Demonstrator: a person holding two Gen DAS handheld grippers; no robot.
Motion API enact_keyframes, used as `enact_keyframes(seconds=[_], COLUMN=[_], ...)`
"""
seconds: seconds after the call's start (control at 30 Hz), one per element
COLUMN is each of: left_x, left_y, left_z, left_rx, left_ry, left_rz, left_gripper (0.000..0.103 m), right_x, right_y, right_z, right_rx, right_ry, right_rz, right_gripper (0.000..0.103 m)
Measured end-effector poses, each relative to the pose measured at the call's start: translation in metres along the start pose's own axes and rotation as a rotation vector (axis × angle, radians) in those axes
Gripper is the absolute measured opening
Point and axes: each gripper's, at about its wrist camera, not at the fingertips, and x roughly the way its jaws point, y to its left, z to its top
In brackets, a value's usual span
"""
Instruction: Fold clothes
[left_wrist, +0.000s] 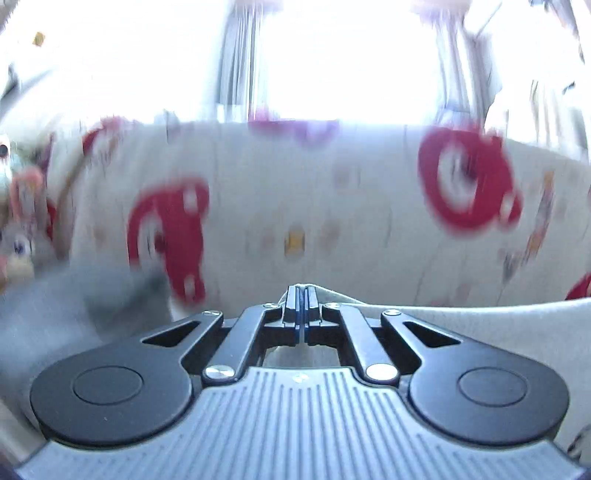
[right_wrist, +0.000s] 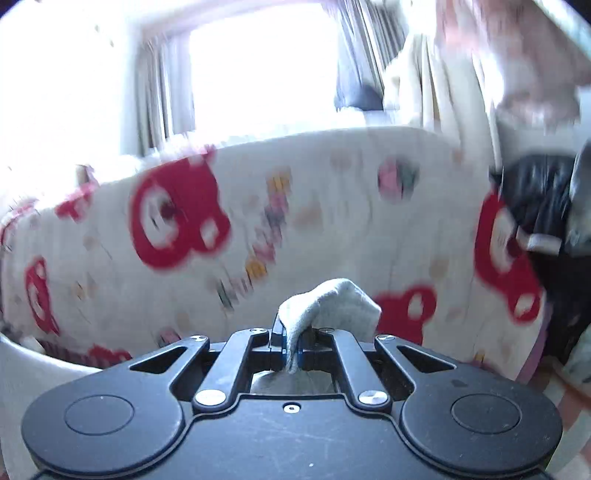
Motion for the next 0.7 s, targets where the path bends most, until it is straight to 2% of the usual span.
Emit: enact_keyframes(seconds=[0.17, 0.37, 0.4, 0.5, 0.6, 0.7], left_x=[-0.070, -0.153, -0.162, -0.158, -0.149, -0.109], left_y=[0.007, 0.015, 0.017, 0.027, 0.035, 0.022], left_z=[0.054, 0.119, 0.128, 0.143, 0.152, 0.097], left_rx=[0.013, 0.028, 0.026, 0.000, -0.016, -0.011], left_ry=[-0.176, -0.387, -0.394, -0.262, -0.115, 0.169], left_rz=[0.015, 0.033, 0.024, -0.068, -0.153, -0.213], left_gripper=[0.002, 0.000, 0.000, 0.000, 0.000, 0.002], right_x=[-0.072, -0.149, -0.161, -0.172, -0.146, -0.106], right_y=[0.019, 0.031, 0.031, 0.028, 0.021, 0.016], right_z=[0.032, 0.047, 0.051, 0.067, 0.066, 0.040], right_rx=[-0.051, -0.078, -0.074, -0.075, -0.091, -0.122], right_ry=[-0.144, -0.245, -0.261, -0.247, -0.117, 0.009], right_rz=[-0.009, -0.085, -0.089, -0.055, -0.031, -0.072], right_gripper=[0.006, 0.006, 0.006, 0.006, 0.006, 0.006])
